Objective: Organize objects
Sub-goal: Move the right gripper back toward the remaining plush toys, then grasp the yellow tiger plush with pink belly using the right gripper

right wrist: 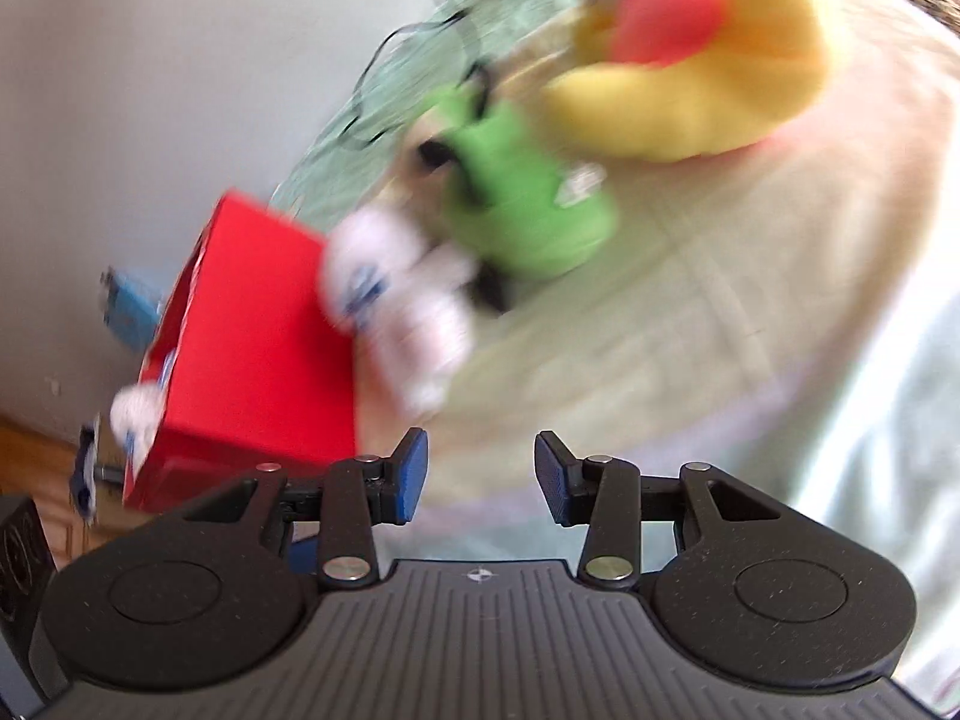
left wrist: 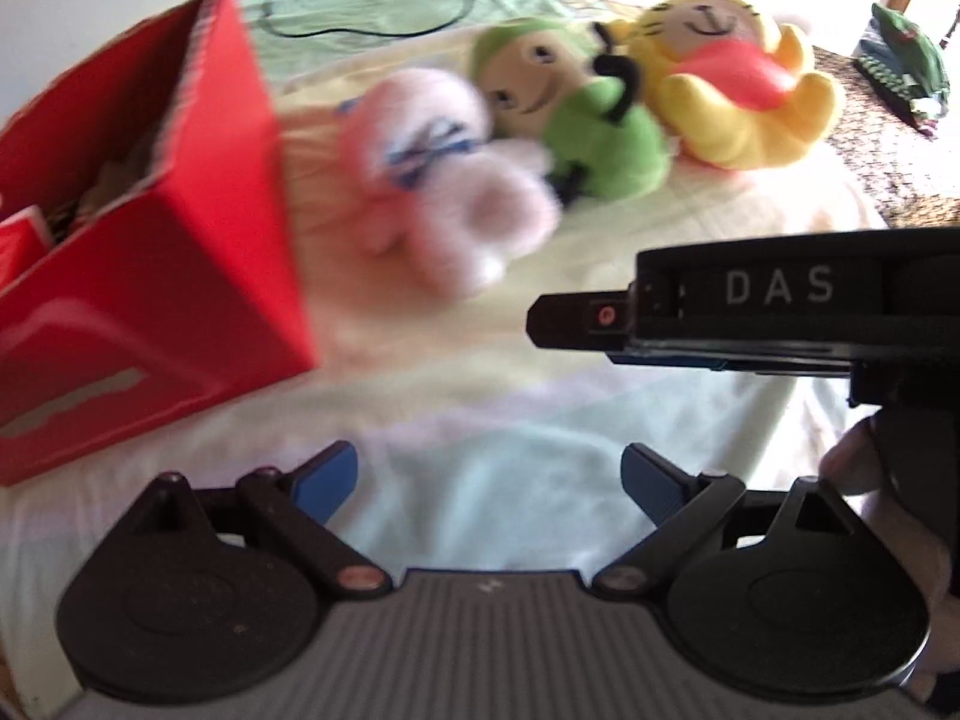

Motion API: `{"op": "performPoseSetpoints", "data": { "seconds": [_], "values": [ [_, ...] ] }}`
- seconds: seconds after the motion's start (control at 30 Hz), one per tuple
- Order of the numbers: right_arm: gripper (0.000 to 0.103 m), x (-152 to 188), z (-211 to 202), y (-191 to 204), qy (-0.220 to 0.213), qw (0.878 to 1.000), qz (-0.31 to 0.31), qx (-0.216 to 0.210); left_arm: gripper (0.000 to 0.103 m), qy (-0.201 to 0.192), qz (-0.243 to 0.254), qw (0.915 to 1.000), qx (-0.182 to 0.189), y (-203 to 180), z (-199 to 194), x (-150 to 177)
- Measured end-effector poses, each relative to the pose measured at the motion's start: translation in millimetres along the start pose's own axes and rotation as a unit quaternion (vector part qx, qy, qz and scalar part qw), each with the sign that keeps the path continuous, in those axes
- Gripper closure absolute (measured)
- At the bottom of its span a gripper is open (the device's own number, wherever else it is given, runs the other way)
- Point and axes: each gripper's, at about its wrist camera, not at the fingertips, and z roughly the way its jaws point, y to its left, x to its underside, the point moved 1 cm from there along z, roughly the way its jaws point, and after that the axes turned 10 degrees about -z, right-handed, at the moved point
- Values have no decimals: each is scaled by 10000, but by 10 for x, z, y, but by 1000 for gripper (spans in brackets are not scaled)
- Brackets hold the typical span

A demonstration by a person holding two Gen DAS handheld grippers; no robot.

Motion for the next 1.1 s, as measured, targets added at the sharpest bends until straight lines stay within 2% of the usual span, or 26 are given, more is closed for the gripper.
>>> {"op": "performPoseSetpoints", "data": {
  "seconds": [0.23,0.4,0.57,0.73,0.93,0.97,1.03,1.1],
  "values": [
    [59,-148,-323,-543,-393,9978,498,185,8,-189,326,9984,417,-400,58,-134],
    [59,-247,-519,-790,-680,9946,699,343,8,-425,484,9951,752,-648,57,-334],
    [59,-362,-671,-993,-892,9915,804,504,8,-588,478,9895,1229,-884,94,-631],
    [59,-550,-879,-1294,-1299,9836,1092,614,8,-687,350,9806,1803,-1023,101,-941],
    [58,-772,-1005,-1465,-1977,9708,1351,129,8,-821,112,9716,2216,-1128,153,-1278],
    [57,-846,-955,-1438,-1988,9710,1325,11,8,-805,38,9701,2290,-1133,182,-1341],
    [47,-933,-861,-1430,-1914,9730,1270,-236,8,-774,-98,9682,2377,-1137,241,-1441],
    [46,-1022,-753,-1440,-1809,9745,1244,-461,8,-747,-144,9684,2377,-1155,322,-1532]
  ]
}}
